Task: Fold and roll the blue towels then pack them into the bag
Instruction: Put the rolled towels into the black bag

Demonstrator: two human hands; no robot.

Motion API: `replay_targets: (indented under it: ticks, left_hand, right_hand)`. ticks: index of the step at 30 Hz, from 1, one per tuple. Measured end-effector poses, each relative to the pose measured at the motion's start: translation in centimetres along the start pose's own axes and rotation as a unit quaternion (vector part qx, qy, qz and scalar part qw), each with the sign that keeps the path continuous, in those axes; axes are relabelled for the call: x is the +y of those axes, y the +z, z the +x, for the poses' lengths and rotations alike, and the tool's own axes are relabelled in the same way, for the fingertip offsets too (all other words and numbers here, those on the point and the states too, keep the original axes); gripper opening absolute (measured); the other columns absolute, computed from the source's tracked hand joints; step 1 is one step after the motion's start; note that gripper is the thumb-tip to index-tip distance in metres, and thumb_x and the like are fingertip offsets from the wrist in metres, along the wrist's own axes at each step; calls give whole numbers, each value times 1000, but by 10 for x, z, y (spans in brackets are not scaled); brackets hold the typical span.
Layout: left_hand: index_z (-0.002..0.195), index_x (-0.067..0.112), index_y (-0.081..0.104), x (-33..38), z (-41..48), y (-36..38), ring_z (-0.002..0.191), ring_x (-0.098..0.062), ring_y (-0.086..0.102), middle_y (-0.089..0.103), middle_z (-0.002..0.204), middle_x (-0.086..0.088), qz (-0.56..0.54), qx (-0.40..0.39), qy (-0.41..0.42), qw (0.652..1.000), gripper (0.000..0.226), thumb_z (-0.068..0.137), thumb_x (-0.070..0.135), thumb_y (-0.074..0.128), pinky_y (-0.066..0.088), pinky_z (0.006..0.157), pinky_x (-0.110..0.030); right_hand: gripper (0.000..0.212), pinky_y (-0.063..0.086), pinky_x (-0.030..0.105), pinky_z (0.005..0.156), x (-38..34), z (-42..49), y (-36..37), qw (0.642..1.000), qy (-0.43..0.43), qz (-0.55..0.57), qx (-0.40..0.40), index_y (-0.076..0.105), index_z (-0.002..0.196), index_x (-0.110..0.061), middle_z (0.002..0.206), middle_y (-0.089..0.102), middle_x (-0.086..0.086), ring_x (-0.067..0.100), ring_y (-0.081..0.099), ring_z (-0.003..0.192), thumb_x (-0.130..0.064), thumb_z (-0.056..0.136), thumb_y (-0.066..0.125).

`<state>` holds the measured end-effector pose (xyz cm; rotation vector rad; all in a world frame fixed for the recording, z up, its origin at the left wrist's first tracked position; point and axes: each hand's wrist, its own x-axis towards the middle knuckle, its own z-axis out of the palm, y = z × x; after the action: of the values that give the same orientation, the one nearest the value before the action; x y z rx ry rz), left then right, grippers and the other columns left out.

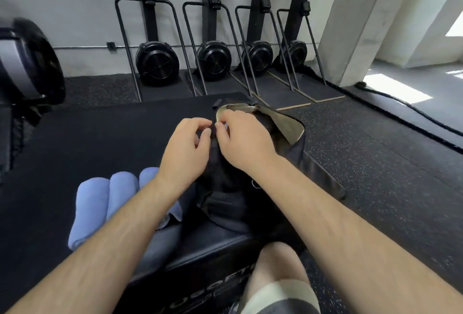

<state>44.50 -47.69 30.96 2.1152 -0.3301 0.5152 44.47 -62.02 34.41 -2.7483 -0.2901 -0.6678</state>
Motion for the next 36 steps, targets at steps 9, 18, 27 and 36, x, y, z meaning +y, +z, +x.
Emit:
replay_targets:
  ticks: [9, 18, 27, 36]
  left_hand:
    - [104, 25, 69, -84, -71, -63, 89, -5, 64, 68, 100, 13, 20, 74, -158, 984, 15, 99, 27, 54, 49, 81, -24]
    - [142, 48, 34, -169, -102, -62, 152, -35, -1, 29, 160, 17, 376, -103, -242, 888, 50, 95, 63, 31, 32, 105, -60]
    - [144, 47, 32, -171, -100, -57, 153, -35, -2, 25, 163, 13, 392, -123, -241, 879, 48, 97, 59, 28, 27, 107, -62]
    - [158, 25, 30, -122, -81, -73, 155, -25, 16, 28, 165, 3, 337, -42, 44, 940, 91, 77, 24, 72, 15, 121, -54]
  right_hand:
    - [22, 48, 39, 74, -97, -42, 86, 987, -36, 76, -140, 56, 107, -15, 103, 60, 4, 26, 59, 93, -30, 105, 39]
    - [50, 40, 43, 98, -124, -73, 207, 974, 60, 25, -218, 40, 147, -31, 163, 18, 10, 34, 47, 119, -44, 99, 49]
    - [75, 41, 42, 96, -123, -57, 190, 958, 106, 26, -266, 15, 157, -33, 142, 48, 13, 33, 48, 119, -43, 96, 56]
    - [39, 39, 32, 93, -104, -47, 124, 991, -47, -1, -128, 56, 111, -22, 104, 64, -7, 20, 59, 100, -10, 74, 62]
